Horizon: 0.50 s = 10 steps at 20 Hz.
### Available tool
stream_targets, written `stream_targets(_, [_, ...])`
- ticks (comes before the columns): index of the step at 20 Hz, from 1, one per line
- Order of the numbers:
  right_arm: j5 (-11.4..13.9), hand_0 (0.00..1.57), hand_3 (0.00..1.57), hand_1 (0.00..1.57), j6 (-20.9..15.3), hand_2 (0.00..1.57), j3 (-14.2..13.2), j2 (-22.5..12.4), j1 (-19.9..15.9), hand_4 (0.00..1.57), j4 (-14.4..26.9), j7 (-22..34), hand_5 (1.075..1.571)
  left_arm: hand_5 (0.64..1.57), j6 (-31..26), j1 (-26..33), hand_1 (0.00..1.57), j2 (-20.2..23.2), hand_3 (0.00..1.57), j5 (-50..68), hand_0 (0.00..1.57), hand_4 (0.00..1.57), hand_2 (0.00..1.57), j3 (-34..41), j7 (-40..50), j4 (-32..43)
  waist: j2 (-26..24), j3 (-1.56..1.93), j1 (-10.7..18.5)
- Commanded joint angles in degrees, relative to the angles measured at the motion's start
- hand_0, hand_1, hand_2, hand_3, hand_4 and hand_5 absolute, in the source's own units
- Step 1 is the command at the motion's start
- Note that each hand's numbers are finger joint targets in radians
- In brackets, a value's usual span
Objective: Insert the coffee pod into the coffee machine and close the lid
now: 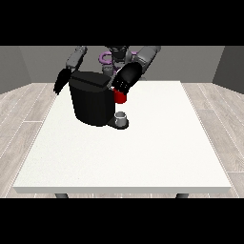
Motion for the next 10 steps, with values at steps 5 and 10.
stream_targets(5, [1.10, 0.00, 0.00, 0.00, -1.56, 0.00, -0.05, 0.24, -1.09, 0.00, 1.20, -0.68, 1.571, 1.571, 1.43, -0.27, 1.11, -1.29, 0.97, -1.20, 1.11, 0.00, 1.13, -0.48, 0.35, 0.87, 1.00, -0.06, 1.06])
stream_targets(10, [-0.27, 0.00, 0.00, 0.00, -0.10, 0.00, -0.27, -0.07, -1.32, 0.08, -0.19, 0.34, 1.571, 1.571, 2.75, -1.84, 1.25, 1.97, 0.96, -0.70, 1.25, 0.00, 1.21, 1.35, -2.96, 1.13, 2.19, -0.07, -0.26])
